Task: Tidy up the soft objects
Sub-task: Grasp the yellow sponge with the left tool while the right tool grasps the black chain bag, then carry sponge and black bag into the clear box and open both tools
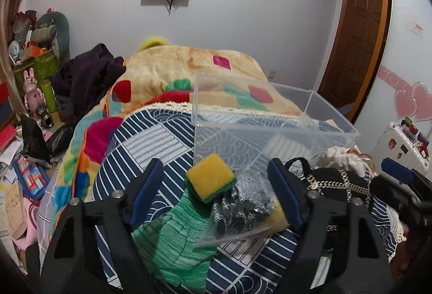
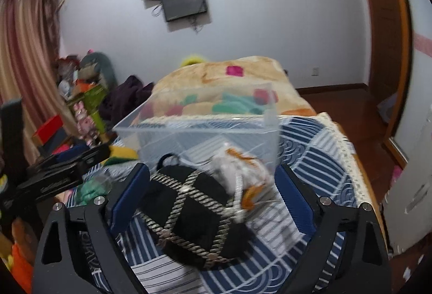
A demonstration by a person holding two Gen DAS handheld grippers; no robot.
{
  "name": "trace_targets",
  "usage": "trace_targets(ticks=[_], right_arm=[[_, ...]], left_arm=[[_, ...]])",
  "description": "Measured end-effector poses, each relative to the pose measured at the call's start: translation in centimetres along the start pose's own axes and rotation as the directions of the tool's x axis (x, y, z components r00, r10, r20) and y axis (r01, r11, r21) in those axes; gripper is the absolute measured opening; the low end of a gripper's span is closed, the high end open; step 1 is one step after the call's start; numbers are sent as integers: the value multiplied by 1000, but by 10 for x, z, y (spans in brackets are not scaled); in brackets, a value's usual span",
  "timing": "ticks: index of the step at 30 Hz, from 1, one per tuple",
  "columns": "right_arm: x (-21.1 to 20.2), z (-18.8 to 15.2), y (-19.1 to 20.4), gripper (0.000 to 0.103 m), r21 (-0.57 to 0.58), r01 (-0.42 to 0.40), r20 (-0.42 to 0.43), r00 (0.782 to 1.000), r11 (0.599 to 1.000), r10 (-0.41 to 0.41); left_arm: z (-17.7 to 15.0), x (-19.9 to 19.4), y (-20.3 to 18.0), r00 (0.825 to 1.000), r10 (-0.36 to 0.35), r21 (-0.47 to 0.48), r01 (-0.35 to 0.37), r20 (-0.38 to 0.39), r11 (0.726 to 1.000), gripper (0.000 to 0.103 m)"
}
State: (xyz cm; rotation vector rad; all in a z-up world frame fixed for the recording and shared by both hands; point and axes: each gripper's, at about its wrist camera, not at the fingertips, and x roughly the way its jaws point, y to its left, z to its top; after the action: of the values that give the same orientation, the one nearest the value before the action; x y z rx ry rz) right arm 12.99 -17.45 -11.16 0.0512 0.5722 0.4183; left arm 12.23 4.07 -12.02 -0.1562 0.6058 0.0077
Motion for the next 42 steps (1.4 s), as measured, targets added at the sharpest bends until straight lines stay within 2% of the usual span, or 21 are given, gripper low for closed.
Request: trace_targets(ticks=[5, 7, 9, 12, 15, 17, 18, 23, 27, 32, 35, 42], right_arm=[[11, -9, 15, 91, -37, -29, -41, 999, 999, 28], [12, -12, 16, 87, -39, -44, -56, 998, 998, 42], [17, -14, 18, 87, -38, -56, -78, 996, 998, 53], [18, -19, 19, 87, -39, -54, -96, 994, 998, 50], [20, -22, 19, 86, -49, -46, -113, 993, 998, 40], [24, -22, 20, 80, -55, -35, -126, 992, 998, 28], [26, -22, 19, 74, -57, -31, -134, 991, 998, 23], [34, -26, 16, 56, -43, -52, -183, 982, 998, 43], [34, -29, 17, 47, -54, -51, -191, 981, 997, 40], [34, -31, 16, 25, -59, -33, -187, 982, 998, 21], [31, -26, 13, 22, -39, -27, -170, 985, 999, 20], [5, -8, 15, 21, -17, -53, -80, 995, 998, 52]], left_arm=[[-5, 5, -1, 1000, 13, 10, -13, -10, 1000, 69], [-5, 7, 0, 1000, -2, 2, 2, -17, 1000, 63], [-5, 12, 1, 999, -17, -7, 17, -34, 1000, 50], [-8, 13, 3, 999, -19, -18, 18, -48, 1000, 40], [-8, 6, 6, 999, -26, -28, 26, -31, 999, 38], [-8, 1, 5, 1000, -22, -26, 21, -17, 999, 38], [-7, -3, 5, 1000, -13, -21, 13, -5, 1000, 38], [-4, -23, 2, 999, -6, -6, 6, 45, 1000, 38], [-2, -35, 0, 997, -26, 2, 26, 66, 1000, 38], [-1, -43, -5, 996, -43, 19, 42, 80, 999, 38], [0, -45, -7, 995, -47, 24, 46, 85, 999, 38], [4, -53, -11, 992, -47, 39, 43, 113, 998, 38]])
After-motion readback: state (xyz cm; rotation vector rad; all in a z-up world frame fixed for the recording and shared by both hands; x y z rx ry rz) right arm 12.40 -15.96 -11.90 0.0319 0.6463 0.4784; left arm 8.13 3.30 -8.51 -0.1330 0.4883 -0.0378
